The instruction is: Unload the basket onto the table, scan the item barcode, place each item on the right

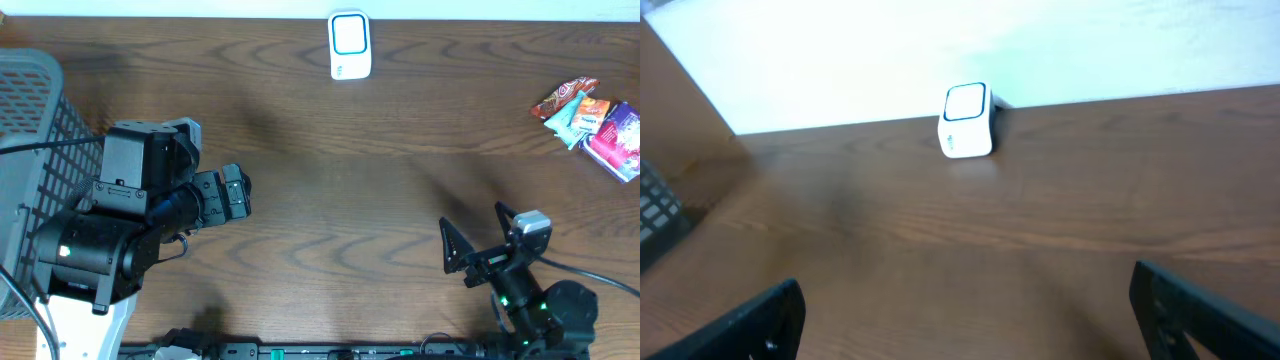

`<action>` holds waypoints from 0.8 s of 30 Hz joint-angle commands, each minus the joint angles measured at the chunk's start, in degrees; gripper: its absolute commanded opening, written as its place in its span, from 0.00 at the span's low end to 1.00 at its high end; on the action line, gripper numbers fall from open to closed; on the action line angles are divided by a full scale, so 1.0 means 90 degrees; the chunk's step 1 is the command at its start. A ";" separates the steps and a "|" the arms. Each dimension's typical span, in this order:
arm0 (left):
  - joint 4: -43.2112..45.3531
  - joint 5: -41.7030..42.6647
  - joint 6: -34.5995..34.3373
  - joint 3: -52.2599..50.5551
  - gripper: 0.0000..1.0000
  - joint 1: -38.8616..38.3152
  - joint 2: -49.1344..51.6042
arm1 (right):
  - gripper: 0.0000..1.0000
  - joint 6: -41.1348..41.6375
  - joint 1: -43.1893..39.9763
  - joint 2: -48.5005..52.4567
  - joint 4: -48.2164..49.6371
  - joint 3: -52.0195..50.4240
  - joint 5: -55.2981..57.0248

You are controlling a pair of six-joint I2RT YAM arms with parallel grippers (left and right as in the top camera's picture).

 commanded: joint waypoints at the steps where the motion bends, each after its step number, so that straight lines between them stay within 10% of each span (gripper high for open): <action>1: -0.0022 -0.0039 0.0063 0.0024 0.98 -0.0002 0.0002 | 0.99 0.0017 0.0066 -0.0408 0.0605 -0.0551 -0.0100; 17: -0.0022 -0.0039 0.0063 0.0024 0.98 -0.0002 0.0002 | 0.99 0.0614 0.0189 -0.0731 0.3279 -0.2157 0.0644; 24: -0.0022 -0.0039 0.0063 0.0024 0.98 -0.0002 0.0002 | 0.99 0.0614 0.0214 -0.0731 0.2752 -0.2159 0.1321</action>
